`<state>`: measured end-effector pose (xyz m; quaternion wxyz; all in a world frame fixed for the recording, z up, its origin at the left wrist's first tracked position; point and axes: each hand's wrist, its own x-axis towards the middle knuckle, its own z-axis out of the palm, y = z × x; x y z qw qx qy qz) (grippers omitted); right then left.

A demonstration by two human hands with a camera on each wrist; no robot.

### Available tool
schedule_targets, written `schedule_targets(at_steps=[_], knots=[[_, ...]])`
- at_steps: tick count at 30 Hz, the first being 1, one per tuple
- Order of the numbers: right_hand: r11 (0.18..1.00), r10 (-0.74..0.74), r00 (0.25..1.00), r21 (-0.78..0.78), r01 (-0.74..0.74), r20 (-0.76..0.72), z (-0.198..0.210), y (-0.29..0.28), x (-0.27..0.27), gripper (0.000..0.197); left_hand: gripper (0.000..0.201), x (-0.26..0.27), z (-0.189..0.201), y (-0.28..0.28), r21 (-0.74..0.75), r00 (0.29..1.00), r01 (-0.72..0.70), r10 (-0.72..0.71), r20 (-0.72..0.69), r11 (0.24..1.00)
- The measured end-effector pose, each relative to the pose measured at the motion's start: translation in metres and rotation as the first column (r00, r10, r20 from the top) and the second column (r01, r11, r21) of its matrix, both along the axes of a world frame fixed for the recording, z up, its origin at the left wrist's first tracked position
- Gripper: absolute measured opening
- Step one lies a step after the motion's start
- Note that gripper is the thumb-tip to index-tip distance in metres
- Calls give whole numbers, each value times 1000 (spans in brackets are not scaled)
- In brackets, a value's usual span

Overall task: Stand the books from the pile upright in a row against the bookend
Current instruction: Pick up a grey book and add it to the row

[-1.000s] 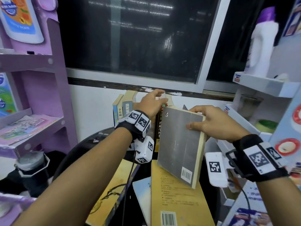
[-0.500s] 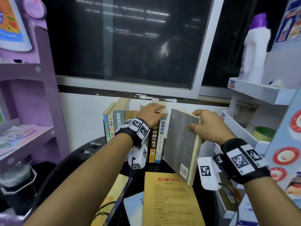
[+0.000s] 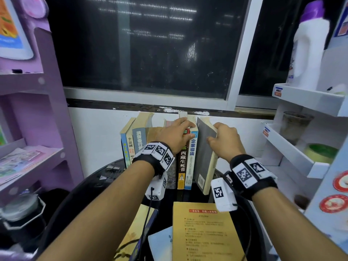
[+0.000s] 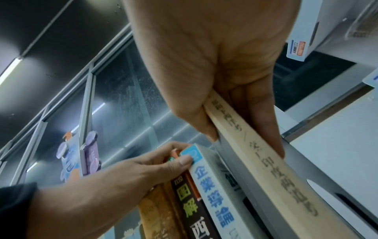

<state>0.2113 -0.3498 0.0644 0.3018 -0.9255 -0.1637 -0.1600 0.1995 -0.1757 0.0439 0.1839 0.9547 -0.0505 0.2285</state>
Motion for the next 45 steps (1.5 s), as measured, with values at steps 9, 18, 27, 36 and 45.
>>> schedule_targets(at_steps=[9, 18, 27, 36, 45], knots=[[999, 38, 999, -2, -37, 18, -21, 19, 19, 30, 36, 4, -4, 4, 18, 1000, -2, 1, 24, 1000], [992, 122, 992, -3, -122, -23, -33, 26, 33, 37, 36, 4, -5, 3, 31, 999, -25, 24, 35, 999], [950, 291, 926, -42, -309, -239, -31, 13, 34, 73, 37, 5, -6, 3, 38, 999, -21, 20, 37, 999], [930, 356, 902, -1, -367, -244, -42, 13, 33, 112, 36, 4, -5, 3, 34, 999, -14, 12, 41, 999], [914, 405, 893, 47, -404, -197, -49, 12, 41, 102, 37, 4, -6, 3, 27, 999, -20, 19, 45, 999]])
